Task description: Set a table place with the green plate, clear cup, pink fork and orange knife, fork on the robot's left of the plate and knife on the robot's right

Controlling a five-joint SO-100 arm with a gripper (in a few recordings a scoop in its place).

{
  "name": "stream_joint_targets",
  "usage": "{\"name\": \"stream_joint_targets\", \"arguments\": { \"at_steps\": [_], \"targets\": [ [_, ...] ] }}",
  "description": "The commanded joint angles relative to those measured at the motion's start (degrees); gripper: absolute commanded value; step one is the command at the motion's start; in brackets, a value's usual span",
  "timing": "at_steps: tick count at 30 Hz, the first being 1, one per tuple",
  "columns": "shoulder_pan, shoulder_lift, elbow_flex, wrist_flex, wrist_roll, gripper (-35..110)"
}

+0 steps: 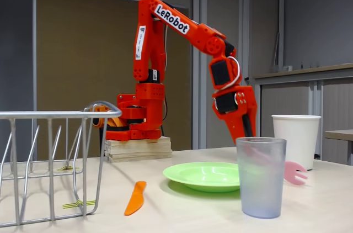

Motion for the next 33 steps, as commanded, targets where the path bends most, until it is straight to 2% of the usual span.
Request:
{"name": "stream_joint_targets", "arguments": {
  "at_steps": [1, 6, 15, 23, 27, 33],
  "targets": [
    [-1.6, -1.0, -3.1, 2.9, 1.1, 0],
    [-2.5, -3.8, -3.6, 0.4, 4.5, 0],
    [-3.4, -5.3, -3.6, -1.7, 5.0, 11],
    [-3.8, -5.9, -3.5, -2.7, 5.9, 12],
    [-3.9, -3.7, -3.2, -0.8, 4.9, 10],
    [-4.7, 6.0, -0.3, 8.3, -1.1, 0]
  ]
}}
